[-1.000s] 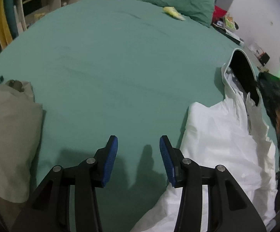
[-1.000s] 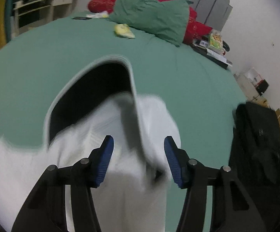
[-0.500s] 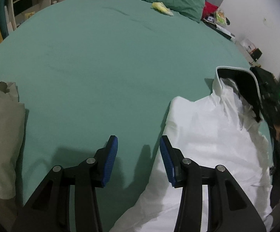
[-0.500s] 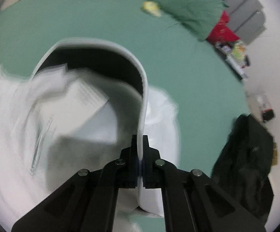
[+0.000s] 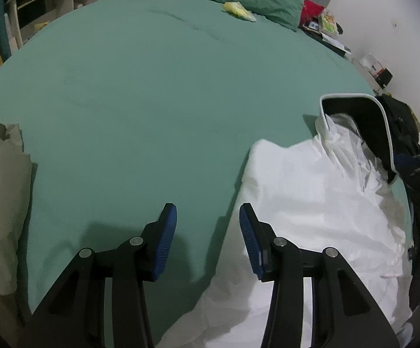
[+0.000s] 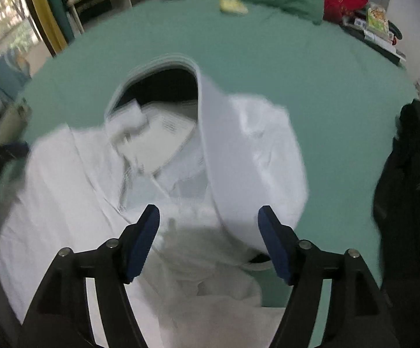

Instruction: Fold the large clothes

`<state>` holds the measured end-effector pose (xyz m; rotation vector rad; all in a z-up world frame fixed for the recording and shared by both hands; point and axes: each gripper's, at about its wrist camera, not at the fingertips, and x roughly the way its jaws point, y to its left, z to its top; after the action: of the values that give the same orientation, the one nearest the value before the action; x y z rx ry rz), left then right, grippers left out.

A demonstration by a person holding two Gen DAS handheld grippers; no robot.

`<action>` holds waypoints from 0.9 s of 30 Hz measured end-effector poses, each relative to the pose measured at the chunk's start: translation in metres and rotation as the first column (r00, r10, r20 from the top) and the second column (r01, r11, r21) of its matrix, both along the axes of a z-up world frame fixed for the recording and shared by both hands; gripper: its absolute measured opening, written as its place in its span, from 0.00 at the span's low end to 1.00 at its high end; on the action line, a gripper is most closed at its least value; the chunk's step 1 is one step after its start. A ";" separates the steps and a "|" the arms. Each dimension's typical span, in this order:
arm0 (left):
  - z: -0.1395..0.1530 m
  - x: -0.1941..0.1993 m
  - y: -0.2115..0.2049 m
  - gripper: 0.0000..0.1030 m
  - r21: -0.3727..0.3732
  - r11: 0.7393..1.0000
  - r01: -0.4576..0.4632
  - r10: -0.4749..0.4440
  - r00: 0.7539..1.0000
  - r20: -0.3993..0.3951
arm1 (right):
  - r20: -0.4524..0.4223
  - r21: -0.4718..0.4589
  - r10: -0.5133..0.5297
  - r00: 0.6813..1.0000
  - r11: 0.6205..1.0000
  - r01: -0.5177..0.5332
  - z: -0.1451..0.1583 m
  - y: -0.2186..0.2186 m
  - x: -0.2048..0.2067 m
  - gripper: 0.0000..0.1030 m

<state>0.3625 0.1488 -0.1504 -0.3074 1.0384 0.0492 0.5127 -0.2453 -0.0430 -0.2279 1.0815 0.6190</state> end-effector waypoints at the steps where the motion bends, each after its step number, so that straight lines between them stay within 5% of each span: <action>1: 0.001 0.002 0.002 0.46 -0.003 1.000 -0.006 0.006 1.000 0.006 | 0.022 0.030 -0.008 1.000 1.000 0.008 0.012 -0.006 0.005 0.73; 6: 0.009 0.005 0.005 0.46 -0.001 1.000 -0.007 0.007 0.999 0.042 | 0.057 0.129 -0.176 0.983 0.977 0.168 0.035 -0.034 0.047 0.90; 12: 0.007 0.008 0.001 0.46 0.017 1.000 0.025 -0.025 0.999 0.036 | -0.165 0.187 -0.258 0.952 0.940 0.287 -0.028 -0.047 0.103 0.95; 16: -0.002 0.010 0.002 0.46 0.012 0.999 0.039 -0.039 0.999 0.011 | -0.251 0.275 -0.164 0.954 0.933 0.232 -0.061 -0.032 0.107 0.95; 22: -0.004 0.009 -0.004 0.46 0.022 0.998 0.060 -0.060 0.998 0.006 | -0.220 0.305 0.000 0.975 0.950 0.069 -0.062 0.010 0.120 0.95; 24: -0.004 0.009 -0.005 0.46 0.024 0.997 0.067 -0.067 0.998 0.007 | -0.269 0.323 0.045 0.962 0.945 0.047 -0.064 0.024 0.125 0.95; 27: -0.002 0.008 -0.005 0.46 0.034 0.997 0.073 -0.073 0.997 0.013 | -0.373 0.332 0.221 0.901 0.939 -0.092 -0.076 0.060 0.116 0.96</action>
<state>0.3707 0.1437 -0.1524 -0.2388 1.0325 -0.0013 0.6290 -0.1850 -0.1188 0.0933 1.3546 1.0039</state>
